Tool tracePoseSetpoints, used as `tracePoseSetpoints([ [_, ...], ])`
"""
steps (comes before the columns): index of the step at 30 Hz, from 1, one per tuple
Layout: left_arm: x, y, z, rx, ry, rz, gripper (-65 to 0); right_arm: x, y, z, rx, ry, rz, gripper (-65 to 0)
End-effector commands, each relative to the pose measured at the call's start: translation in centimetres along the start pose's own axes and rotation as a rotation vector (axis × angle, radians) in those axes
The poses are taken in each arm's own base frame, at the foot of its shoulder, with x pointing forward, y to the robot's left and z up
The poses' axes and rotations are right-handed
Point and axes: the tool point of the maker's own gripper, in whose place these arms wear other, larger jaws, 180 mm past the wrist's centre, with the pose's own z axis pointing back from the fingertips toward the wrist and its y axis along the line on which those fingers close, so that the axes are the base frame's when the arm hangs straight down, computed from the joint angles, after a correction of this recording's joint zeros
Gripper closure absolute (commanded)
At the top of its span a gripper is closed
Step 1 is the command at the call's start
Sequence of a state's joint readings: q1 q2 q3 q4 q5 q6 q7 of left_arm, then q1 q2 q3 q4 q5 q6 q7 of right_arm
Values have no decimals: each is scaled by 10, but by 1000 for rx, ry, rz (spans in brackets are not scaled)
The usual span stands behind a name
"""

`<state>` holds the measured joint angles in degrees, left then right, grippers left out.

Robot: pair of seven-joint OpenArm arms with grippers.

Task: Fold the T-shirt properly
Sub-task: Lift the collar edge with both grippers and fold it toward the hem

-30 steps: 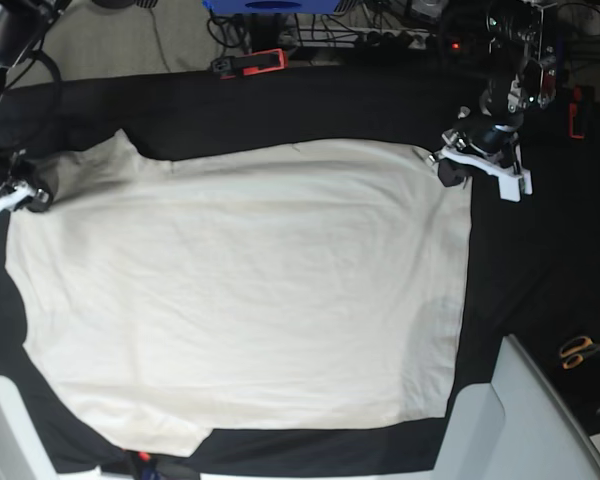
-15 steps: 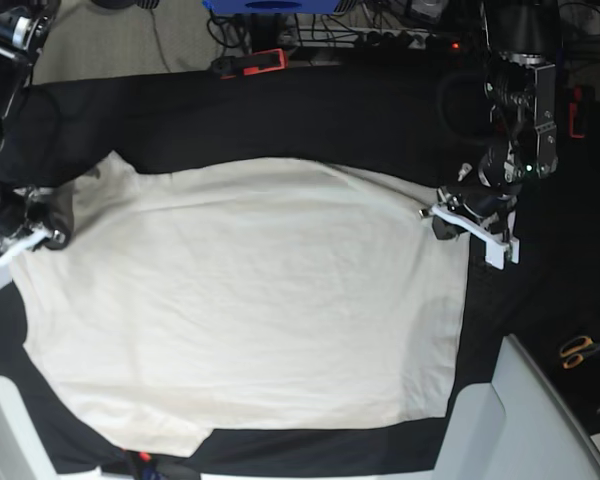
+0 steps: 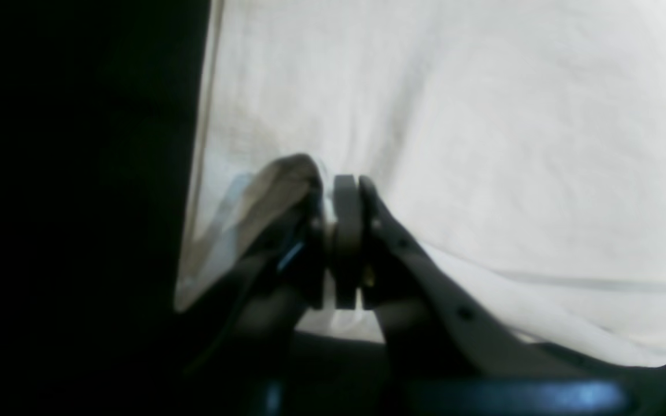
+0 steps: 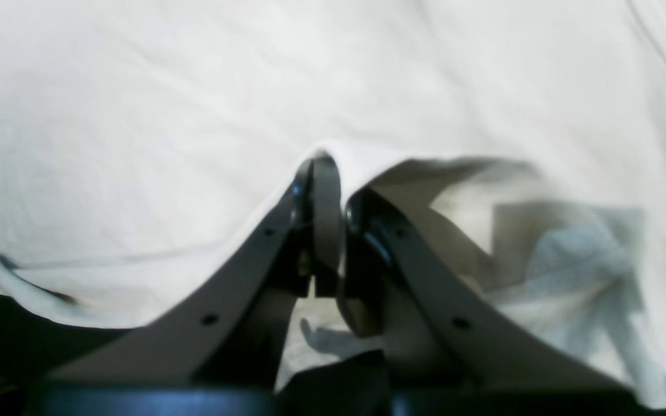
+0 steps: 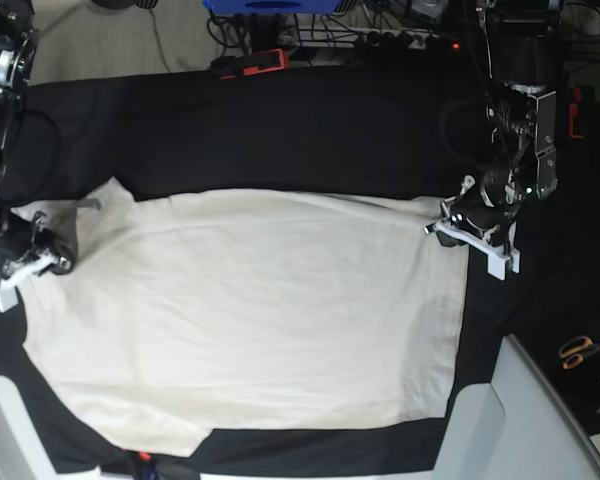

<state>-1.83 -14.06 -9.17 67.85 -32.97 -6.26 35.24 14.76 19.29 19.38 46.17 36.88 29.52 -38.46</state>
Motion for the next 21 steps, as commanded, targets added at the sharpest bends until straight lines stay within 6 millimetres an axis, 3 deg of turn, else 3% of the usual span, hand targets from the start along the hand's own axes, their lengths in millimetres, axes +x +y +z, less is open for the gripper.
tracePoseSetpoints([
  [1, 26, -3, 1, -6, -61, -26, 0, 30, -4, 9, -5, -71, 16, -3],
  [5, 22, -11, -6, 13, -34, -129, 0, 38, -5, 9, -4, -97, 8, -3],
  [10, 26, -16, -8, 7, -39, -137, 0, 50, -3, 10, -1, -138, 11, -3],
  [21, 55, -21, -8, 6, -88, -155, 0, 76, 9, 11, 22, -195, 27, -3],
])
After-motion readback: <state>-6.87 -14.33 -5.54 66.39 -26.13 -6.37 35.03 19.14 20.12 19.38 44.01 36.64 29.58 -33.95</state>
